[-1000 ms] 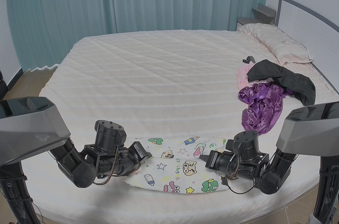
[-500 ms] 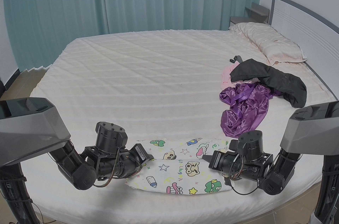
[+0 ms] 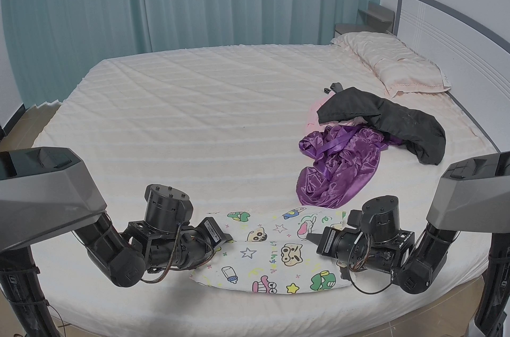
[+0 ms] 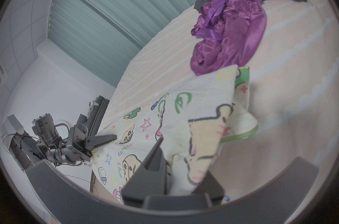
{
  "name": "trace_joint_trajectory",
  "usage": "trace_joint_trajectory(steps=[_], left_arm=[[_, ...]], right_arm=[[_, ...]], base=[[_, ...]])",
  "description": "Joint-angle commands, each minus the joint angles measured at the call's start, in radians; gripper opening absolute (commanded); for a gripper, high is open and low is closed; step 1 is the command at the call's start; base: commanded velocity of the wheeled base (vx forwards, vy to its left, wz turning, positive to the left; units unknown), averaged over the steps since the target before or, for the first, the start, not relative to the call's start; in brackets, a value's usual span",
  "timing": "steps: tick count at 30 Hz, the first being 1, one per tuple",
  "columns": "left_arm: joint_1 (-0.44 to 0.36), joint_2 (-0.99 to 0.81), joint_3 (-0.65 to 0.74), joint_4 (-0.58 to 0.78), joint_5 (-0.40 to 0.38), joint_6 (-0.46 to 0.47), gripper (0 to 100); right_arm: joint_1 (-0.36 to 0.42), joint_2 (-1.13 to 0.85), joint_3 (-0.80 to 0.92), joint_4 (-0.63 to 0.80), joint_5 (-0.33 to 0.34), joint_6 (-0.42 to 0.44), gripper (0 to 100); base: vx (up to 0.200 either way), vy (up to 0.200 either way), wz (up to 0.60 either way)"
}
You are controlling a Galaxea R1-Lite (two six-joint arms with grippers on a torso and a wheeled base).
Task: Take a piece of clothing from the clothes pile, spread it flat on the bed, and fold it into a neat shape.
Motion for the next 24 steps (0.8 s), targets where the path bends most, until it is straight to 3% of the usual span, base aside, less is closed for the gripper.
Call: trace_joint_trajectory(steps=[1, 24], left_arm=[[-0.004, -0.001, 0.001, 0.0, 0.001, -0.004, 0], [-0.008, 0.005, 0.002, 0.0, 0.001, -0.001, 0]], right_arm=[[0.006, -0.003, 0.003, 0.0, 0.0, -0.001, 0], [-0.008, -0.003, 0.002, 0.003, -0.002, -0.001, 0]], base=[[0.0, -0.2, 0.0], [0.0, -0.2, 0.0]])
